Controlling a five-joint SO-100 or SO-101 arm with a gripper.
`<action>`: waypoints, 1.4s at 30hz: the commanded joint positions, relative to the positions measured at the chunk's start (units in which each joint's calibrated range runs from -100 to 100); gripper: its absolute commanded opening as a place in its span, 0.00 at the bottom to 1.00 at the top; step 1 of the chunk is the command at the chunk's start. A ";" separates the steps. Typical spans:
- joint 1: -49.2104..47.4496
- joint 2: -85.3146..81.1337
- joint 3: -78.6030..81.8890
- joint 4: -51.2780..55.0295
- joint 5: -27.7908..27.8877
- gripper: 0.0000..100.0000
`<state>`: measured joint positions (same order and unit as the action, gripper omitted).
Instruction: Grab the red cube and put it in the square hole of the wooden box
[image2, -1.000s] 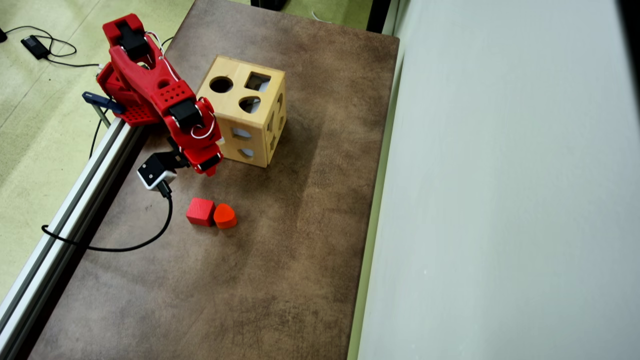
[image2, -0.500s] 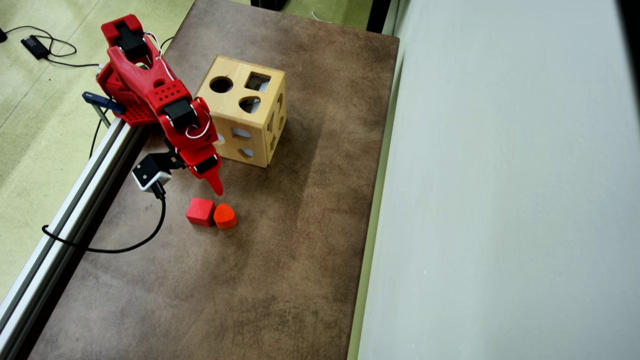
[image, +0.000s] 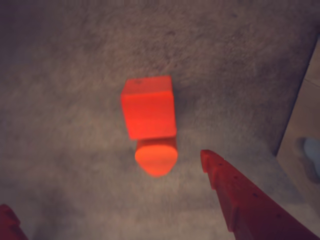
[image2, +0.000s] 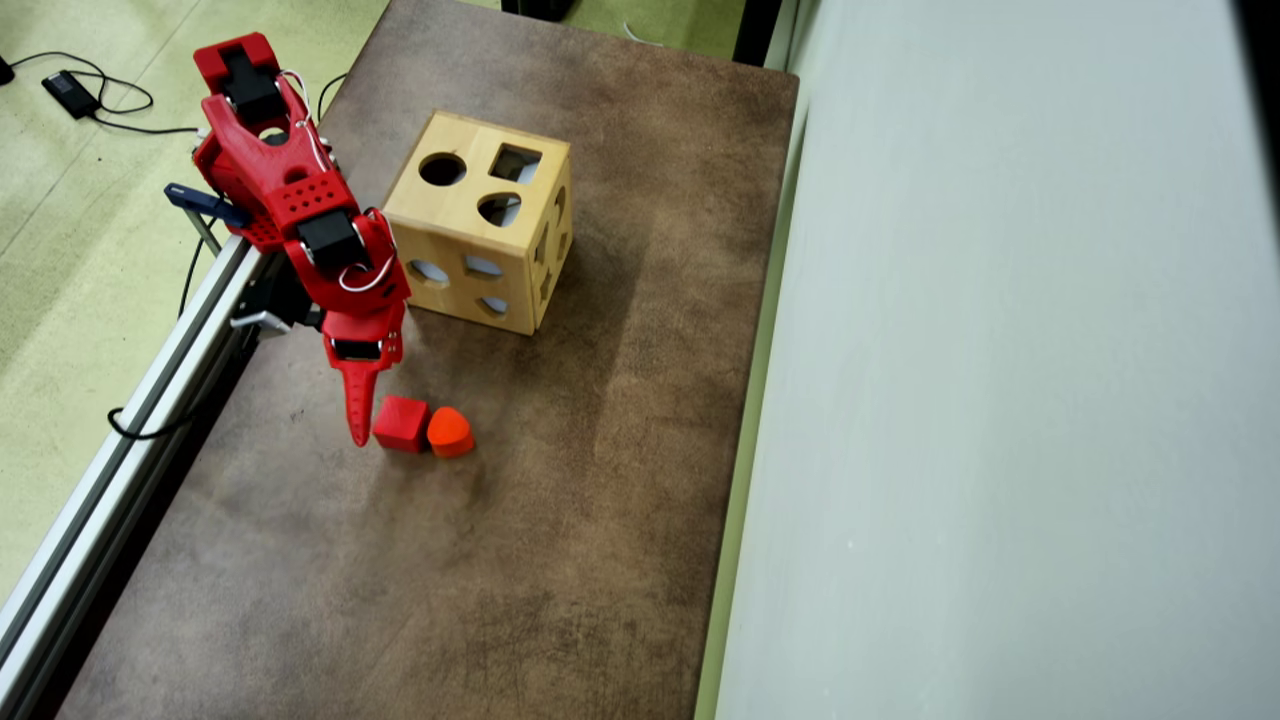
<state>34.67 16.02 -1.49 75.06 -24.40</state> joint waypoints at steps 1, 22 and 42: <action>0.24 0.33 -1.37 0.33 -0.54 0.53; -2.06 18.59 -5.13 -0.87 -0.49 0.53; -1.99 23.35 -13.81 0.25 -0.44 0.53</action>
<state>32.23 40.93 -12.96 74.90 -24.98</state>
